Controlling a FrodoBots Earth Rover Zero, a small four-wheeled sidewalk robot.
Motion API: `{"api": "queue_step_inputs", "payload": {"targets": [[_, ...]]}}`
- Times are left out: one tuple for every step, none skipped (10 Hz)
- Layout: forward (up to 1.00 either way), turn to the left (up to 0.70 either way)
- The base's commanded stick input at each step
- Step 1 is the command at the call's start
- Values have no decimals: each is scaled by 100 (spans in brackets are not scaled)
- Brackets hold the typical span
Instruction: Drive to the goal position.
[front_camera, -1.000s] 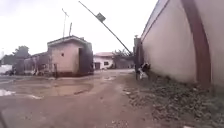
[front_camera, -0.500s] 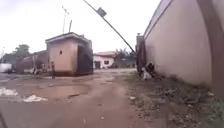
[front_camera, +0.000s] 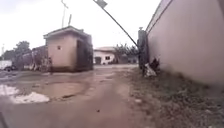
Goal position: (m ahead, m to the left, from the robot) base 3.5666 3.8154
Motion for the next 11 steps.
{"api": "queue_step_inputs", "payload": {"targets": [[0,85],[0,85],[0,85],[0,85],[0,85],[0,85],[0,85],[0,85],[0,85],[0,85],[0,85]]}}
